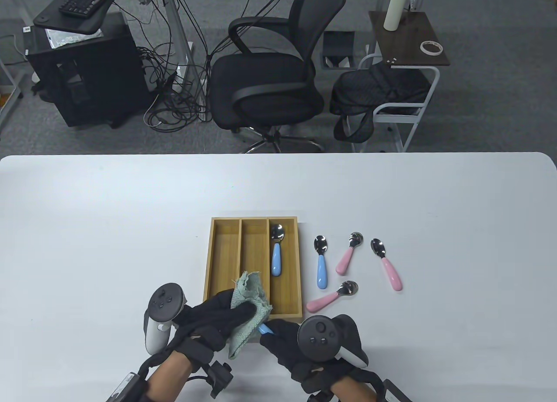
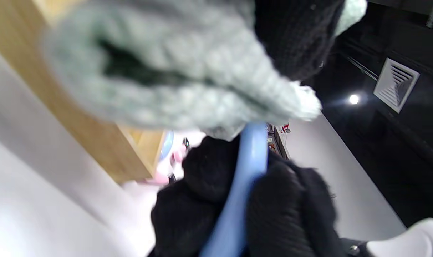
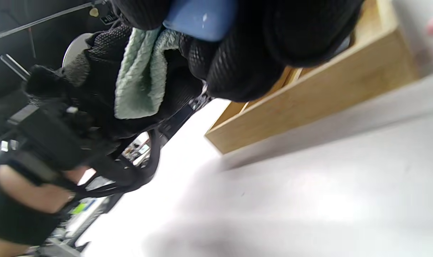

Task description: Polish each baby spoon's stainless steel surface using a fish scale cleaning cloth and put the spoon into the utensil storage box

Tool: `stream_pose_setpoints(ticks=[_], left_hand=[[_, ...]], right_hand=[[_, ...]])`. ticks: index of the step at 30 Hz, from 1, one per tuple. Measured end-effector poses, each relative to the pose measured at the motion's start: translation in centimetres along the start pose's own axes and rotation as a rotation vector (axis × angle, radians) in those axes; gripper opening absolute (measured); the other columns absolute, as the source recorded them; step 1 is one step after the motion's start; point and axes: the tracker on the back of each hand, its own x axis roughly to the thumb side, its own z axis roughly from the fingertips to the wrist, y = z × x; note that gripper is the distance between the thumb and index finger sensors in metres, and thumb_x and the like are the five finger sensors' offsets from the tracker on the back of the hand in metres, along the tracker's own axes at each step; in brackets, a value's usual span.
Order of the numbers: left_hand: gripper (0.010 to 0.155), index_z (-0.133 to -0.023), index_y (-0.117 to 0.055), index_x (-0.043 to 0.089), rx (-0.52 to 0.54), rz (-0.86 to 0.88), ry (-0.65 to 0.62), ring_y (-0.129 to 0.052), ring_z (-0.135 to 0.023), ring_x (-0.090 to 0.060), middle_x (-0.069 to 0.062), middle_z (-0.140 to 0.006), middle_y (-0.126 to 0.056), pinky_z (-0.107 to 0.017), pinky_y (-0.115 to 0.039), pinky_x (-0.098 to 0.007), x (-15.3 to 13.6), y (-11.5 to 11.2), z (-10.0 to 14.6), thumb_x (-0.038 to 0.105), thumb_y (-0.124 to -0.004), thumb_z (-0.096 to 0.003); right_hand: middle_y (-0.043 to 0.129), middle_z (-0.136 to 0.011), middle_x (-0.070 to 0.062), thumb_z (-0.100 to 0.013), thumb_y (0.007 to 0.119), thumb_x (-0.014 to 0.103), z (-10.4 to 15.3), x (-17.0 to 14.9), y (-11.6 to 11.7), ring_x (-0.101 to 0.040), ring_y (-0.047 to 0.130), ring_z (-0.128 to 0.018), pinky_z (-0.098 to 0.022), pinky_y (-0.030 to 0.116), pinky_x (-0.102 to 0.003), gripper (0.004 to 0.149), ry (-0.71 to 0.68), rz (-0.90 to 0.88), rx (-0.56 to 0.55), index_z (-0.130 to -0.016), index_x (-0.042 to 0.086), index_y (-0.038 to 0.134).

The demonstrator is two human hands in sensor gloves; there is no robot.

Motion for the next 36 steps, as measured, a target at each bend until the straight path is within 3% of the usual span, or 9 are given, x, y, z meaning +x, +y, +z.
stream_pose_setpoints(ticks=[4, 11, 13, 15, 18, 21, 25, 29, 36], left_hand=[[0.051, -0.093, -0.077, 0.015, 0.023, -0.102, -0.033, -0.109, -0.055, -0.009, -0.004, -0.078, -0.096, -0.048, -0.094, -0.034, 0.5, 0.1, 0.1, 0.049, -0.079, -0.0553], [0.047, -0.092, -0.078, 0.016, 0.082, -0.195, -0.059, -0.110, -0.055, -0.010, -0.003, -0.077, -0.096, -0.048, -0.094, -0.035, 1.0, 0.7, 0.4, 0.049, -0.071, -0.0594], [0.046, -0.092, -0.077, 0.017, 0.136, -0.197, -0.050, -0.109, -0.057, -0.009, 0.000, -0.078, -0.095, -0.049, -0.094, -0.034, 0.9, 1.4, 0.5, 0.049, -0.069, -0.0606], [0.046, -0.093, -0.076, 0.017, 0.258, -0.109, -0.004, -0.109, -0.057, -0.007, 0.002, -0.077, -0.095, -0.049, -0.094, -0.034, 0.3, 3.4, 0.8, 0.050, -0.068, -0.0613], [0.047, -0.095, -0.074, 0.016, 0.316, 0.074, 0.077, -0.108, -0.060, -0.010, 0.000, -0.080, -0.094, -0.051, -0.092, -0.036, -1.4, 6.7, 1.1, 0.049, -0.068, -0.0623], [0.046, -0.095, -0.074, 0.015, 0.360, 0.247, 0.134, -0.107, -0.061, -0.011, -0.001, -0.081, -0.093, -0.051, -0.092, -0.037, -3.0, 8.8, 1.3, 0.048, -0.068, -0.0630], [0.047, -0.096, -0.073, 0.015, 0.352, 0.325, 0.127, -0.107, -0.061, -0.012, -0.001, -0.081, -0.093, -0.052, -0.091, -0.037, -3.2, 9.3, 1.3, 0.048, -0.068, -0.0632], [0.047, -0.096, -0.074, 0.015, 0.315, 0.298, 0.109, -0.107, -0.061, -0.012, -0.002, -0.081, -0.093, -0.051, -0.091, -0.037, -2.8, 8.6, 1.0, 0.048, -0.068, -0.0630], [0.047, -0.095, -0.074, 0.015, 0.301, 0.296, 0.103, -0.107, -0.061, -0.012, -0.002, -0.081, -0.093, -0.051, -0.091, -0.037, -2.6, 8.3, 1.1, 0.048, -0.068, -0.0630]], right_hand=[[0.083, -0.088, -0.005, -0.065, 0.059, 0.049, -0.3, -0.1, 0.1, -0.028, 0.093, -0.067, -0.051, 0.083, -0.040, 0.047, -0.003, -0.022, 0.106, -0.099, 0.017, 0.066], [0.085, -0.081, -0.006, -0.064, 0.065, 0.048, -0.1, 0.3, 0.1, -0.016, 0.096, -0.050, -0.039, 0.086, -0.027, 0.051, -0.038, -0.073, 0.161, -0.098, 0.011, 0.068], [0.086, -0.080, -0.008, -0.064, 0.065, 0.047, -0.1, 0.3, 0.1, -0.017, 0.096, -0.049, -0.038, 0.087, -0.027, 0.051, -0.037, -0.068, 0.178, -0.097, 0.009, 0.068], [0.084, -0.082, -0.009, -0.065, 0.064, 0.045, 0.1, -0.1, 0.3, -0.017, 0.095, -0.050, -0.039, 0.087, -0.027, 0.050, -0.026, -0.058, 0.218, -0.098, 0.008, 0.066], [0.082, -0.083, -0.011, -0.065, 0.063, 0.044, 0.1, -0.6, -0.2, -0.017, 0.095, -0.051, -0.039, 0.086, -0.027, 0.051, 0.022, -0.061, 0.150, -0.098, 0.006, 0.064], [0.082, -0.082, -0.012, -0.065, 0.063, 0.044, -0.2, -1.5, -1.6, -0.018, 0.094, -0.049, -0.038, 0.086, -0.028, 0.051, 0.154, -0.054, -0.024, -0.098, 0.006, 0.064], [0.083, -0.081, -0.013, -0.065, 0.063, 0.044, -1.1, -3.0, -4.3, -0.019, 0.094, -0.048, -0.037, 0.085, -0.029, 0.051, 0.335, 0.064, -0.171, -0.098, 0.004, 0.065], [0.084, -0.079, -0.014, -0.066, 0.063, 0.044, -3.4, -4.4, -6.2, -0.018, 0.095, -0.046, -0.035, 0.086, -0.029, 0.053, 0.473, 0.073, -0.130, -0.097, 0.001, 0.066], [0.086, -0.074, -0.014, -0.065, 0.064, 0.044, -8.4, -4.8, -6.5, -0.015, 0.096, -0.042, -0.032, 0.088, -0.026, 0.054, 0.608, 0.117, -0.021, -0.094, -0.001, 0.069]])
